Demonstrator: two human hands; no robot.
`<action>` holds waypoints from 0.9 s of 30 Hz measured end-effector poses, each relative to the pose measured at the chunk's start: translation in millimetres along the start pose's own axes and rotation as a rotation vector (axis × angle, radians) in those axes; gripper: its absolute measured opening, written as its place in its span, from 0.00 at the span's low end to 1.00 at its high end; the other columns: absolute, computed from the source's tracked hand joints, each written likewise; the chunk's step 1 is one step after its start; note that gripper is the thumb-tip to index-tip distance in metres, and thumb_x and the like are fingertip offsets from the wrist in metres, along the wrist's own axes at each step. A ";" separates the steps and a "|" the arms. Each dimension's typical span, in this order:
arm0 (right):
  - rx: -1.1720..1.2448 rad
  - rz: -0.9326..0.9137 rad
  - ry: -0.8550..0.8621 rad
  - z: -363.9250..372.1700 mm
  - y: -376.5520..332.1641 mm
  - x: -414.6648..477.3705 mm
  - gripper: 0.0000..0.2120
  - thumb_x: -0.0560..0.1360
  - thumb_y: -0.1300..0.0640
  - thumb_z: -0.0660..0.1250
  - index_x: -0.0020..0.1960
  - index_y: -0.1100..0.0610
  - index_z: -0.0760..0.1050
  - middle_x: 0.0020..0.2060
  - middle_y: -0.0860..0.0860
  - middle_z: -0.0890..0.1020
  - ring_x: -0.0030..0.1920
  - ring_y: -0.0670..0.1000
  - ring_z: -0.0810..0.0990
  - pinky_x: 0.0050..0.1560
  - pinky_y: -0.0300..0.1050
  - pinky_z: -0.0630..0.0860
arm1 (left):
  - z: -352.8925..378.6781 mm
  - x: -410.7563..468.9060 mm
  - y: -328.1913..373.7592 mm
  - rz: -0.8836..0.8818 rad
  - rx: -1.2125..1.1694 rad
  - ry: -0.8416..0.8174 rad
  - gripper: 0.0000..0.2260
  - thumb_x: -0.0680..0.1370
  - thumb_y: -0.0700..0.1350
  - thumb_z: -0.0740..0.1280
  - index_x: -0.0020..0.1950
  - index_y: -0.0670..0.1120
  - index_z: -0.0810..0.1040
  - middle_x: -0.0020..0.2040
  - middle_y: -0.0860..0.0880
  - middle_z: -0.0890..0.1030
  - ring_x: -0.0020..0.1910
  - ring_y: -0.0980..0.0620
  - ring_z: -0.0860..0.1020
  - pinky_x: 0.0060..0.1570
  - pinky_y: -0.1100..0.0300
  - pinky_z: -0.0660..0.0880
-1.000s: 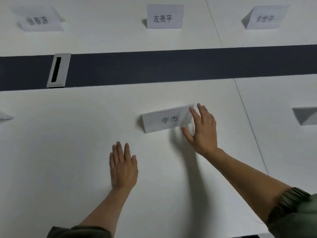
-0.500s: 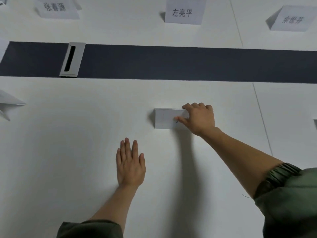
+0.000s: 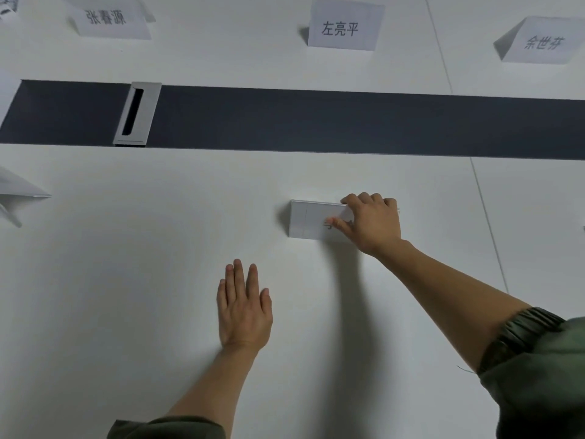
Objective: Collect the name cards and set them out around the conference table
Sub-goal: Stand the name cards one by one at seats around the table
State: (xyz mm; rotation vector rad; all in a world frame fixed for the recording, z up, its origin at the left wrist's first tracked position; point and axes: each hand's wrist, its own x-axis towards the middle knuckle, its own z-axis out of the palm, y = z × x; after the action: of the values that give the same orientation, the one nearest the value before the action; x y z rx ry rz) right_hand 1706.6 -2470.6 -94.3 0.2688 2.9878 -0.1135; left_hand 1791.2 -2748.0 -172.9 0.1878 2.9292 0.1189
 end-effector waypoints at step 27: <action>0.082 -0.317 -0.157 -63.8 -201.4 -169.4 0.19 0.78 0.44 0.59 0.66 0.49 0.72 0.62 0.50 0.78 0.60 0.55 0.77 0.56 0.47 0.73 | -191.3 -164.4 -193.0 -0.168 -0.335 -0.012 0.15 0.81 0.50 0.59 0.64 0.48 0.75 0.52 0.47 0.81 0.53 0.47 0.78 0.52 0.54 0.75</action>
State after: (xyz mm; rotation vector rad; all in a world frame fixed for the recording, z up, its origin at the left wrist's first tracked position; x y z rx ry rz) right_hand 1826.5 -2691.8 5.8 -0.1987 2.8477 -0.2765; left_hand 1888.4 -2973.7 28.2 -0.1080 2.8425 0.5720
